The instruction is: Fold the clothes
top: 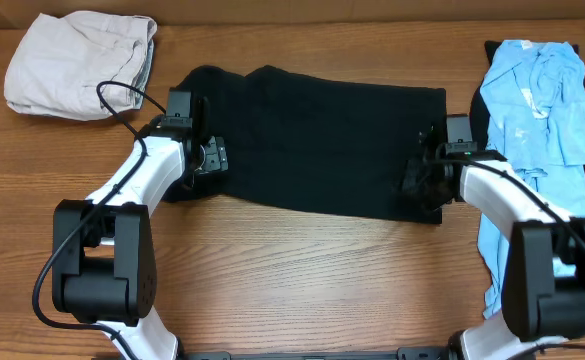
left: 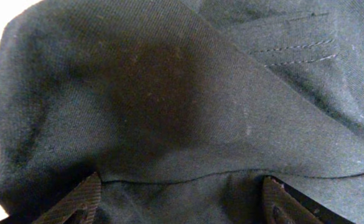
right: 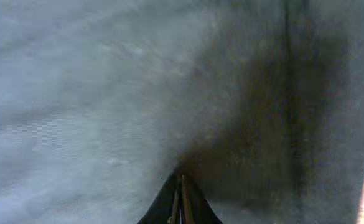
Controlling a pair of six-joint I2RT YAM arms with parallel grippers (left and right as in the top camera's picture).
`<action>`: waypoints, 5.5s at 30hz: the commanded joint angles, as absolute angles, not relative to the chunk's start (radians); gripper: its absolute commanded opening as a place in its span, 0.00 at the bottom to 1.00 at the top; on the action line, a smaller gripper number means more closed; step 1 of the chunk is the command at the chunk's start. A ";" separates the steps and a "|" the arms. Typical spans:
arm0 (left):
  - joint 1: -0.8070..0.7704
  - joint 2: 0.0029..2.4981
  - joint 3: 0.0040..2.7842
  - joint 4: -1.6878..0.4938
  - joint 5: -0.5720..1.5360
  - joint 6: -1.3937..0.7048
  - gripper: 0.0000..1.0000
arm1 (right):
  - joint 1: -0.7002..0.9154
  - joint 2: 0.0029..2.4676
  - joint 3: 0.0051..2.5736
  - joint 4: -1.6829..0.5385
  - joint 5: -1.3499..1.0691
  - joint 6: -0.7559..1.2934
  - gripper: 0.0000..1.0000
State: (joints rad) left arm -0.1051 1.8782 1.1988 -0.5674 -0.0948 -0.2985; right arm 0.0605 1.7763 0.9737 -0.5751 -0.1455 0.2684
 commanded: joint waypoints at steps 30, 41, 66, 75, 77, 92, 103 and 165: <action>-0.110 1.733 1.196 -1.192 -0.051 -0.320 0.90 | 0.064 1.576 0.971 -1.098 -0.212 0.450 0.04; -0.113 1.561 1.470 -1.115 -0.051 -0.237 1.00 | 0.064 1.312 1.130 -1.079 -0.211 0.300 0.67; -0.121 2.186 1.721 -0.513 0.258 0.157 1.00 | 0.064 1.309 1.163 -1.045 -0.210 0.261 0.73; -0.125 2.296 1.721 -0.466 0.241 0.165 1.00 | 0.064 1.325 1.162 -1.045 -0.210 0.261 0.73; -0.125 2.308 1.721 -0.463 0.215 0.164 0.98 | 0.064 1.326 1.161 -1.045 -0.210 0.261 0.73; -0.126 2.291 1.758 -0.478 0.194 0.044 0.04 | 0.064 1.326 1.159 -1.015 -0.192 0.261 0.73; -0.165 2.185 1.837 -0.656 0.199 0.045 0.04 | 0.064 1.353 1.157 -0.995 -0.192 0.261 0.73; -0.195 2.217 1.952 -1.172 -0.138 0.189 1.00 | 0.064 1.438 1.151 -0.971 -0.192 0.253 0.79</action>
